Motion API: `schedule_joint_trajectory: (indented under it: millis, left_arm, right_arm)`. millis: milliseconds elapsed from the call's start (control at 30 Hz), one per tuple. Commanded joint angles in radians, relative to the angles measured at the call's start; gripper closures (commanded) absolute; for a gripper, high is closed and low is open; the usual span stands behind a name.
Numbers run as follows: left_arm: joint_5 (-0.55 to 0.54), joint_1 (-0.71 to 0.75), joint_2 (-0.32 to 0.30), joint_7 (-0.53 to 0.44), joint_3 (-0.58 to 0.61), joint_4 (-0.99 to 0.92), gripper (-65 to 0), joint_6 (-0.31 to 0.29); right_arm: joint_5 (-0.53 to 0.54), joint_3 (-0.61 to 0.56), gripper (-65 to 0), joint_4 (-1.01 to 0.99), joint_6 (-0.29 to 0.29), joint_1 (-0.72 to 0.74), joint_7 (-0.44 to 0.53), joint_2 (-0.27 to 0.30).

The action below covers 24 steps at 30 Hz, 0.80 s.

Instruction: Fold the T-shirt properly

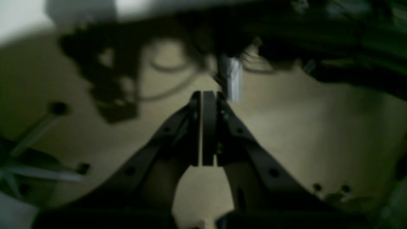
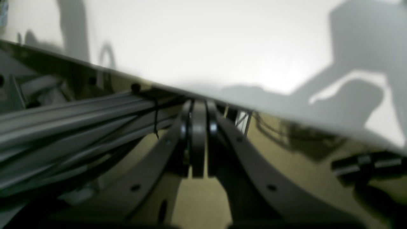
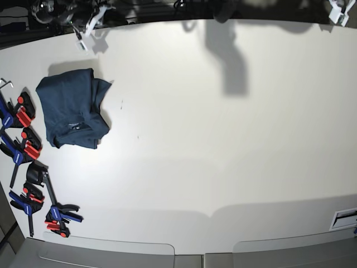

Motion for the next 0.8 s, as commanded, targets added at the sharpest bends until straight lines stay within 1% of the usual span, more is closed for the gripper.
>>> schedule_joint_trajectory:
  millis: [0,100,233,467,567,633,667,700,767]
  left_arm:
    - [-0.006,0.039,-0.005,-0.006,-0.011,0.013,0.0,-0.004]
    - [-0.007,0.107,-0.006,-0.010,-0.011,0.013,0.0,-0.004]
    - [-0.007,0.170,-0.006,-0.011,-0.011,0.013,0.0,-0.004]
    - [-0.008,0.170,-0.006,-0.011,-0.011,0.006,0.0,-0.004]
    - [-0.009,0.170,-0.006,-0.011,-0.007,-0.009,0.0,-0.004]
    - [-0.026,0.170,-0.006,-0.023,0.011,-0.037,0.0,-0.008]
    - [-0.026,0.170,-0.006,-0.042,0.029,-0.060,0.0,-0.030]
    - [-0.020,0.170,-0.006,-0.075,0.053,-0.089,0.0,-0.060]
    - [-0.005,0.170,-0.006,-0.146,0.119,-0.169,0.0,-0.114]
  right_arm:
    - [0.018,0.006,0.0,0.015,0.003,-0.034,0.002,0.011]
    - [0.018,0.006,0.0,0.014,0.003,-0.092,0.006,0.011]
    - [0.019,0.006,0.0,0.014,0.002,-0.126,0.013,0.011]
    - [0.018,0.006,0.0,0.014,0.002,-0.132,0.010,0.011]
    - [0.018,0.004,0.0,0.014,0.004,-0.154,0.027,0.011]
    - [0.013,-0.005,0.0,0.011,0.028,-0.177,0.060,0.011]
    - [0.003,-0.013,0.0,0.003,0.051,-0.187,0.090,0.011]
    - [-0.030,-0.025,0.0,-0.008,0.051,-0.196,0.139,0.011]
    - [-0.139,-0.063,0.0,-0.050,0.051,-0.208,0.257,0.011]
